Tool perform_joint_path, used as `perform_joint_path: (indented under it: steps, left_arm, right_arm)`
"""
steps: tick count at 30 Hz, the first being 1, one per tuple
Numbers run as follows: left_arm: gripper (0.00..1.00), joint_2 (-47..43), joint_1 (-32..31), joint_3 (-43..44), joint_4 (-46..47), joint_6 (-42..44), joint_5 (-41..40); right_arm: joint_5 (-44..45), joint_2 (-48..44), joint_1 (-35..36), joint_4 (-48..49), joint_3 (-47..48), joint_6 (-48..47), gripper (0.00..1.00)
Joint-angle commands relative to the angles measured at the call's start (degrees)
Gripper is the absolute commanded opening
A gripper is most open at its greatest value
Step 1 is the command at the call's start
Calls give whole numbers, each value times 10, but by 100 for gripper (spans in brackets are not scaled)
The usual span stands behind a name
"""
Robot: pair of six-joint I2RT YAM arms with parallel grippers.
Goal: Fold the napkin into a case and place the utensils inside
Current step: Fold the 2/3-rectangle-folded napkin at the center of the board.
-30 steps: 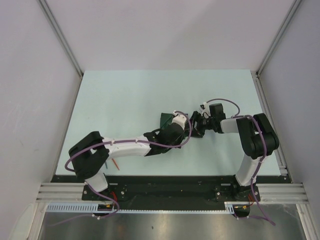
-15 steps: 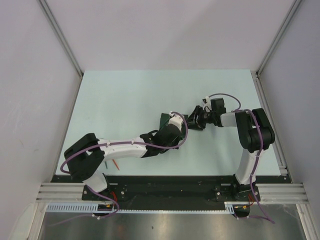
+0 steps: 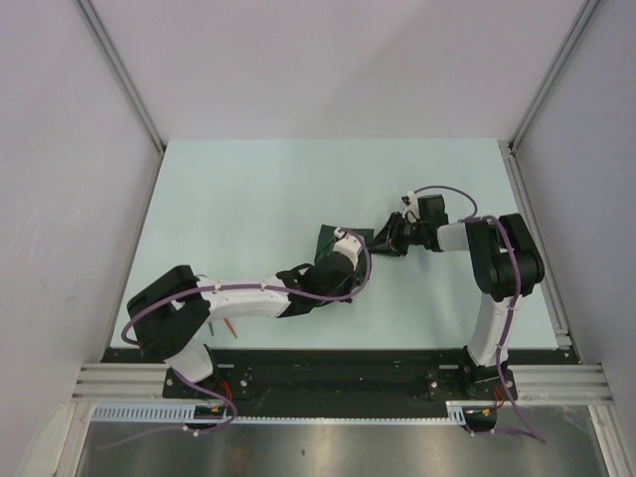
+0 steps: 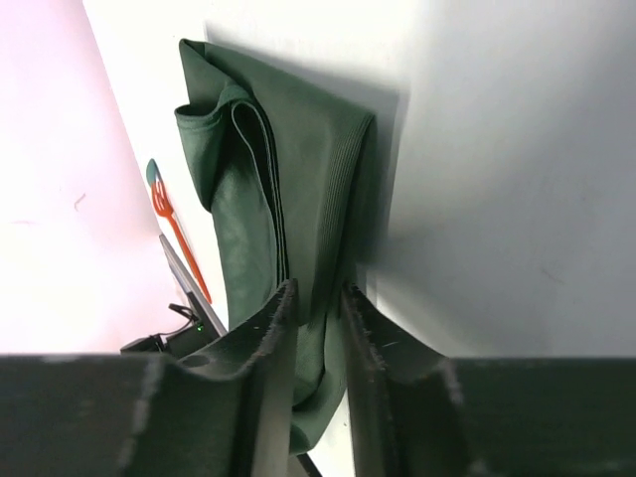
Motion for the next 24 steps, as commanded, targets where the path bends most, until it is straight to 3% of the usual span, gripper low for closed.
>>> perform_joint_path:
  steps: [1, 13, 20, 23, 24]
  left_arm:
    - [0, -18, 2, -16, 28, -2, 28]
    - [0, -3, -1, -32, 47, 7, 74]
    - [1, 11, -6, -26, 52, 23, 112]
    - [12, 24, -6, -25, 57, 28, 147]
    - [25, 23, -7, -32, 63, 27, 171]
  right_arm:
    - [-2, 17, -5, 24, 29, 0, 25]
    - [-10, 31, -9, 33, 45, -4, 2]
    - [-15, 33, -9, 40, 49, -4, 0]
    - [-13, 31, -8, 36, 50, -5, 0]
    - [-13, 31, -7, 36, 49, -8, 0]
